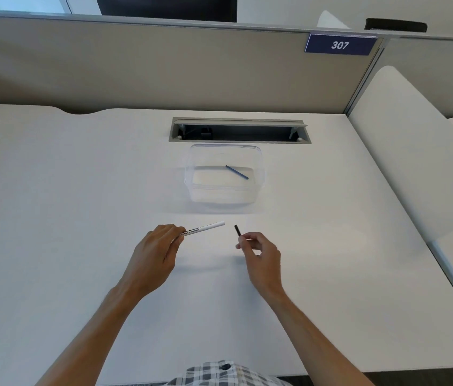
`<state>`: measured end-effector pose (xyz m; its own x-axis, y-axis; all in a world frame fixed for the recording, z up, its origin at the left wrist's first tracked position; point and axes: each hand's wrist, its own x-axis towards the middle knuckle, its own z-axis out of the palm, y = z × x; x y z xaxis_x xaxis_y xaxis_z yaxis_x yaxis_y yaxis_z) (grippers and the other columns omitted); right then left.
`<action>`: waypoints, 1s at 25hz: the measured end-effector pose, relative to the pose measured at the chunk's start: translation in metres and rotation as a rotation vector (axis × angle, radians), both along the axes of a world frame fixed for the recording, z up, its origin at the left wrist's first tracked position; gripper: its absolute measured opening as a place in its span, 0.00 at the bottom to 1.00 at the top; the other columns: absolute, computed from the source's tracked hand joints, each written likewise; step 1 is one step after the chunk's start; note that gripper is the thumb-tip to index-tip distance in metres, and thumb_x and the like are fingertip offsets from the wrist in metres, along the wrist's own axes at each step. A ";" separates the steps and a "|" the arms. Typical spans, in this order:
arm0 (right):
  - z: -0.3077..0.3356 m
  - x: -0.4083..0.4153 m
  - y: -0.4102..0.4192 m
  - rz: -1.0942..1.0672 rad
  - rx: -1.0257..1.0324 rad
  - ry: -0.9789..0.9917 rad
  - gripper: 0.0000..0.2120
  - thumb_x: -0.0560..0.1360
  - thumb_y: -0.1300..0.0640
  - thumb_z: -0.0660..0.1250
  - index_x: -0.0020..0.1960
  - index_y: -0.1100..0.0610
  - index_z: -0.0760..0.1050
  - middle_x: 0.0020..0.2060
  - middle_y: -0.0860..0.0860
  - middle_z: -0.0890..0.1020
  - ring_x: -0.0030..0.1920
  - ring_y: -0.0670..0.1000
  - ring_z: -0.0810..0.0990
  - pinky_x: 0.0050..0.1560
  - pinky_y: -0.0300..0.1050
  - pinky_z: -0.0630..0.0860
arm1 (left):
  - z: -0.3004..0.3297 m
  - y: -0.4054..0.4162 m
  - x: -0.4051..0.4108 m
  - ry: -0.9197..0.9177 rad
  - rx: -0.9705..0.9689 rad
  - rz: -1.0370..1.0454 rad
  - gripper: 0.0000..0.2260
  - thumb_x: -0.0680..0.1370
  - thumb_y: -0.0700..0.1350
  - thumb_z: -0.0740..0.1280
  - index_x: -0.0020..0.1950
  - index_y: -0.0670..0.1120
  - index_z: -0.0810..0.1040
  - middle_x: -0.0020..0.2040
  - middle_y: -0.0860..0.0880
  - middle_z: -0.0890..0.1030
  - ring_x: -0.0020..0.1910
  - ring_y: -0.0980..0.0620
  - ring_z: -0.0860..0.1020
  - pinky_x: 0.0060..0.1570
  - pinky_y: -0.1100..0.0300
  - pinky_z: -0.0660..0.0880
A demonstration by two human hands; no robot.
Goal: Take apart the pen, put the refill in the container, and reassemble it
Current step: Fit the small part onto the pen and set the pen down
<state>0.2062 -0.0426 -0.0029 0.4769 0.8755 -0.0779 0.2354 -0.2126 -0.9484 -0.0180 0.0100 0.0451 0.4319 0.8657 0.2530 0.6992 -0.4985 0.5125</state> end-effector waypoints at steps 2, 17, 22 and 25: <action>0.013 0.009 -0.005 -0.031 0.081 0.070 0.07 0.78 0.58 0.69 0.44 0.47 0.80 0.38 0.41 0.85 0.44 0.40 0.83 0.37 0.32 0.73 | 0.001 0.001 0.000 -0.005 0.004 0.004 0.08 0.80 0.44 0.58 0.52 0.46 0.76 0.42 0.53 0.77 0.42 0.51 0.73 0.40 0.55 0.74; 0.053 0.021 -0.005 0.001 0.224 0.062 0.07 0.77 0.61 0.71 0.47 0.49 0.84 0.41 0.40 0.85 0.34 0.42 0.77 0.28 0.32 0.64 | 0.008 0.000 0.012 -0.033 0.040 -0.040 0.08 0.80 0.44 0.59 0.52 0.45 0.77 0.43 0.51 0.79 0.43 0.49 0.76 0.40 0.51 0.76; 0.052 0.020 -0.005 0.014 0.220 0.069 0.07 0.77 0.60 0.71 0.47 0.49 0.84 0.41 0.39 0.85 0.37 0.42 0.79 0.29 0.32 0.65 | 0.007 0.000 0.014 -0.031 0.041 -0.050 0.08 0.80 0.44 0.59 0.53 0.45 0.77 0.43 0.51 0.79 0.43 0.50 0.75 0.40 0.51 0.76; 0.050 0.021 -0.005 0.031 0.218 0.069 0.07 0.77 0.61 0.70 0.47 0.50 0.84 0.40 0.40 0.85 0.37 0.43 0.79 0.29 0.33 0.65 | 0.006 0.000 0.013 -0.029 0.047 -0.048 0.08 0.80 0.44 0.59 0.53 0.45 0.77 0.43 0.51 0.79 0.43 0.50 0.74 0.39 0.51 0.76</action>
